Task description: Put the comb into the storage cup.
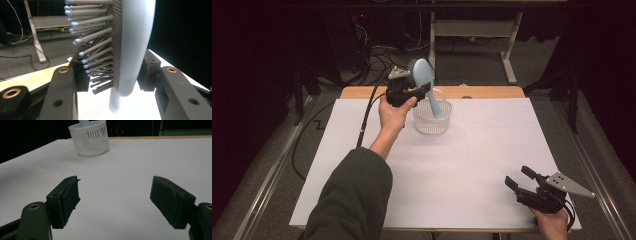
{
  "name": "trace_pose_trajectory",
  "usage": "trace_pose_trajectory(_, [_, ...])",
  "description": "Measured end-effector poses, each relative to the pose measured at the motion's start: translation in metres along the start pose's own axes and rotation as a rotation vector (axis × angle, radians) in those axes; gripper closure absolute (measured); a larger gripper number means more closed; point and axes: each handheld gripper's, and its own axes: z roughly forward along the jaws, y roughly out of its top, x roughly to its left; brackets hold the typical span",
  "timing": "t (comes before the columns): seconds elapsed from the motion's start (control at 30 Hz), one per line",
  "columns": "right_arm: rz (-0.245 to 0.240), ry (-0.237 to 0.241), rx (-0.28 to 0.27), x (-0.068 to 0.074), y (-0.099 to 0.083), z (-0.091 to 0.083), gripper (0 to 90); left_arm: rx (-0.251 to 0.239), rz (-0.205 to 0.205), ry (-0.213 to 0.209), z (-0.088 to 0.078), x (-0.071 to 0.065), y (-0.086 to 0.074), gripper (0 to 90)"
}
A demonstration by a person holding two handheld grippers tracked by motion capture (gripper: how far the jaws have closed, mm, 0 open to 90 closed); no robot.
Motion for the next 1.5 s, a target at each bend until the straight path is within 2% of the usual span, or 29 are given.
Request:
trace_pose_trajectory(0.33, [0.001,-0.004,0.000,0.000,0.000,0.000,23.8,0.005,-0.024,-0.004,0.001,0.001,-0.004,53.0])
trace_pose_trajectory(0.47, [-0.004,0.004,0.002,0.001,0.000,0.001,23.8,0.016,-0.001,0.008,0.002,0.001,-0.006,52.9])
trace_pose_trajectory(0.63, [0.000,0.002,-0.001,-0.001,0.000,0.000,23.8,0.022,-0.012,0.015,0.005,0.003,-0.008,52.9])
trace_pose_trajectory(0.8, [0.000,0.005,-0.003,-0.001,0.000,0.000,23.8,0.039,-0.003,0.016,0.008,0.001,-0.011,52.9])
trace_pose_trajectory(0.93, [0.001,0.004,-0.002,0.000,0.000,0.000,23.8,0.025,-0.018,0.012,0.007,0.002,-0.013,52.9])
trace_pose_trajectory(1.2, [0.002,0.002,0.000,0.000,0.000,0.000,23.8,0.038,-0.007,0.024,0.009,0.005,-0.018,52.9])
trace_pose_trajectory(1.37, [0.008,-0.001,-0.008,-0.001,0.000,-0.001,23.8,0.051,-0.013,0.033,0.011,0.006,-0.022,52.9])
trace_pose_trajectory(1.5, [0.005,-0.003,-0.006,0.000,0.000,-0.001,23.8,0.045,-0.012,0.033,0.011,0.005,-0.023,52.9])
